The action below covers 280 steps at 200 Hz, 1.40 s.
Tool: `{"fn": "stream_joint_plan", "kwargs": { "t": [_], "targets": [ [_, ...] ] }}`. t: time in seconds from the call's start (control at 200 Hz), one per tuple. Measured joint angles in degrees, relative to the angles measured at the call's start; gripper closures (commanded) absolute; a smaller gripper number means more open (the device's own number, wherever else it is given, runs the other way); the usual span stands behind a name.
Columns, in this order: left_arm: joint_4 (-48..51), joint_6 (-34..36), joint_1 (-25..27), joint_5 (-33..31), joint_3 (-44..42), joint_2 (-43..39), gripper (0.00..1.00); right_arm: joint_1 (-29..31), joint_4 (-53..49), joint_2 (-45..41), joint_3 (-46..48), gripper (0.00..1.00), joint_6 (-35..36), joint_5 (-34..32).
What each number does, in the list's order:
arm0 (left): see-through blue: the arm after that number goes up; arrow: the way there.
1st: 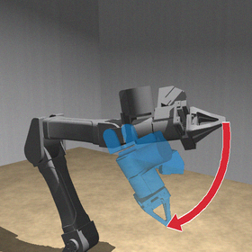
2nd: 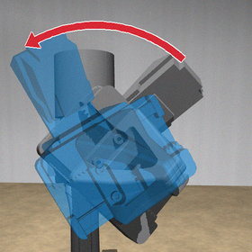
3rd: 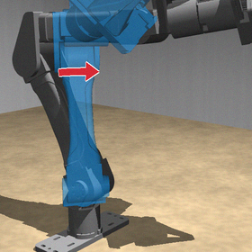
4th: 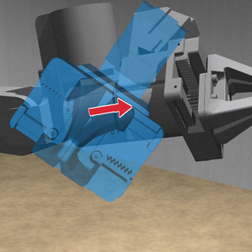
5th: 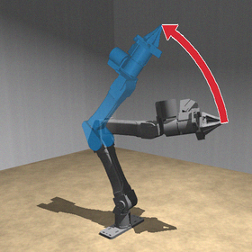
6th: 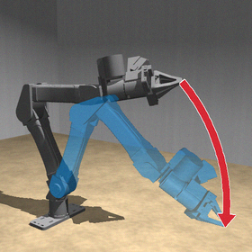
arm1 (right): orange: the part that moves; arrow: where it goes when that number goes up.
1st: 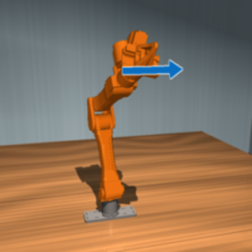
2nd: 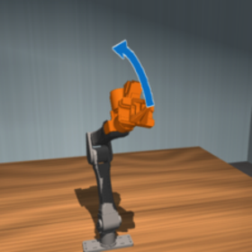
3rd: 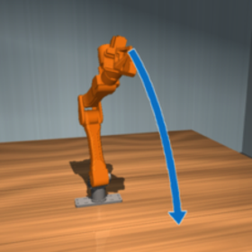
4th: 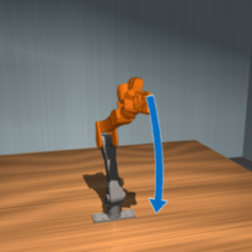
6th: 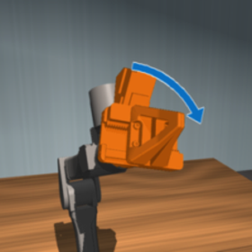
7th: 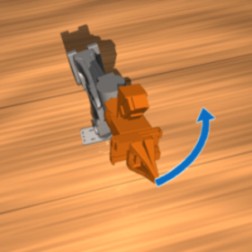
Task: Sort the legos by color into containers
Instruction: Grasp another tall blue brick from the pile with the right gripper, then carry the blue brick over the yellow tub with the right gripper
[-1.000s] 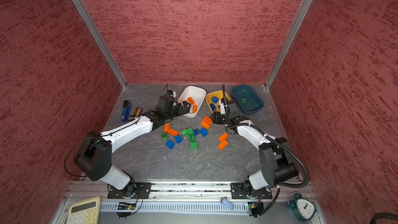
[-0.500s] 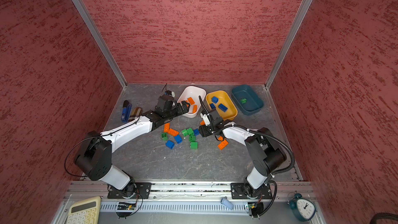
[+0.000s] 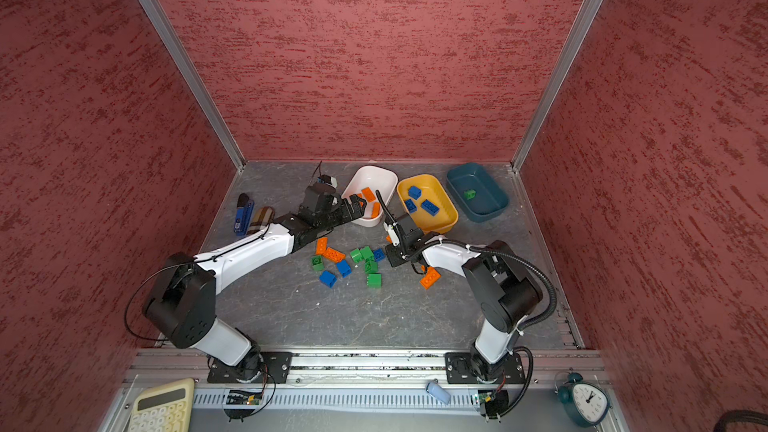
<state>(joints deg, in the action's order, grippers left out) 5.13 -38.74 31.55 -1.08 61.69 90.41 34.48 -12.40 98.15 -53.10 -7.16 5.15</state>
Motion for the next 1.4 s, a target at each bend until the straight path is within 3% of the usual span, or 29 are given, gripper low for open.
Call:
{"fn": "stream_joint_plan", "kwargs": {
  "t": [0.145, 0.351, 0.656, 1.047, 1.403],
  "targets": [
    [0.0, 0.3, 0.0, 1.3, 0.0, 0.0, 0.01, 0.1, 1.9, -1.8, 1.5, 0.72, -0.4, -0.5],
    [-0.1, 2.4, 0.3, 2.7, 0.0, 0.0, 0.01, -1.3, 4.3, -10.7, 5.3, 0.74, -1.1, -0.9],
    [-0.7, 6.0, 3.2, 5.1, 2.9, 1.7, 0.01, -11.6, 8.5, -18.7, 5.4, 0.74, -5.7, -0.9],
    [-0.7, 7.5, 4.9, 5.7, 5.5, 3.3, 0.01, -19.5, 11.3, -12.2, 1.6, 0.73, -9.8, -3.3],
    [2.0, 8.0, 5.0, 4.0, 7.5, 4.6, 0.01, -21.4, 10.5, 0.4, -8.7, 0.69, -5.2, -10.6]
  ]
}}
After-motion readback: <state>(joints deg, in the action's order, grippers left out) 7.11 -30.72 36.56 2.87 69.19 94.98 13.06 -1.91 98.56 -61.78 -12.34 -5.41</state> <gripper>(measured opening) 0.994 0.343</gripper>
